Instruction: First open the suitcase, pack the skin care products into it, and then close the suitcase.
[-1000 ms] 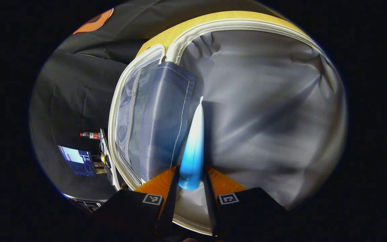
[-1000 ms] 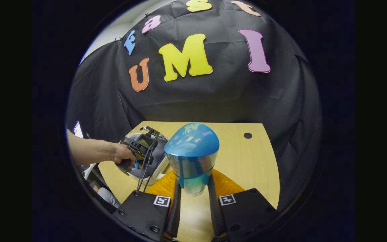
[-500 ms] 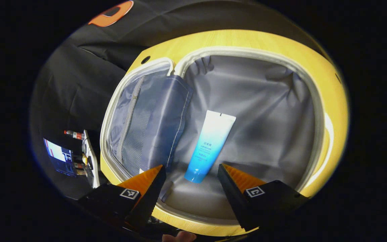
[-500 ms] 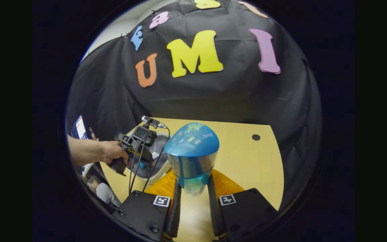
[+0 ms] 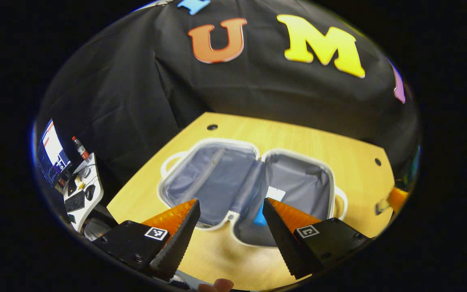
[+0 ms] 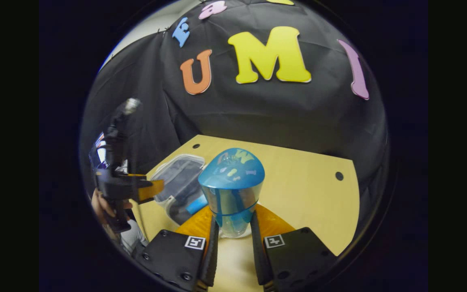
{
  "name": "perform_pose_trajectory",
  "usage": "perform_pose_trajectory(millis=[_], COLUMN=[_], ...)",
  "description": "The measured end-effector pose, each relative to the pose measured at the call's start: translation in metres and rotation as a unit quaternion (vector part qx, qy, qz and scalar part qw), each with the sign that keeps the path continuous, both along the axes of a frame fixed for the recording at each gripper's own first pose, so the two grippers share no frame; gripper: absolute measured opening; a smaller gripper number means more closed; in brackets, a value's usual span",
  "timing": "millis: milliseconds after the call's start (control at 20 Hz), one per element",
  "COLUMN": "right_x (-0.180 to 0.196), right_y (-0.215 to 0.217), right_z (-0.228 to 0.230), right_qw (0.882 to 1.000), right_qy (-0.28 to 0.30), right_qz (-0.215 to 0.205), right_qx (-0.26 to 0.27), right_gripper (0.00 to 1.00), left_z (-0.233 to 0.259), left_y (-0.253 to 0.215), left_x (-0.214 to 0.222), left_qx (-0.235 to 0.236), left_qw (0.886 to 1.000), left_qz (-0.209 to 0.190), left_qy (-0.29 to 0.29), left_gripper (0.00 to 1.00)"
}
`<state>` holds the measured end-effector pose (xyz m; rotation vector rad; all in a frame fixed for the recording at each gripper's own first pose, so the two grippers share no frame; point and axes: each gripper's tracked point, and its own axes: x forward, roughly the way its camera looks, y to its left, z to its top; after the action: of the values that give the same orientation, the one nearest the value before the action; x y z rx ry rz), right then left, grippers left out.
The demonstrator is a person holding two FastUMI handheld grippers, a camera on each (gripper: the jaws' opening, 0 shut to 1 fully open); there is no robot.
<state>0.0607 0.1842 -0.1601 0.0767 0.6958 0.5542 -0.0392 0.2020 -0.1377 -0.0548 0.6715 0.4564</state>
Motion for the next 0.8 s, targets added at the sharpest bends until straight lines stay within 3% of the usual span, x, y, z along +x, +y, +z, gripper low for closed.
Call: perform_pose_trajectory(millis=[300,500,800], right_x=[0.002,0.004,0.015], right_y=[0.097,0.112,0.129], right_z=[-0.078,-0.141,-0.168], right_qw=[0.993,0.982,0.968], right_qy=[0.114,0.189,0.242], right_qz=[0.005,-0.022,-0.062], right_qx=[0.002,-0.023,-0.022], right_gripper=[0.36,0.36,0.36], left_z=[0.032,0.026,0.022], left_y=[0.049,0.074,0.101], left_x=[-0.078,-0.12,-0.149], left_qx=[-0.013,-0.034,-0.048], left_qw=[0.998,0.997,0.995], left_qz=[0.014,0.032,0.076], left_qy=[-0.056,-0.054,-0.041], left_gripper=[0.99,0.99,0.99])
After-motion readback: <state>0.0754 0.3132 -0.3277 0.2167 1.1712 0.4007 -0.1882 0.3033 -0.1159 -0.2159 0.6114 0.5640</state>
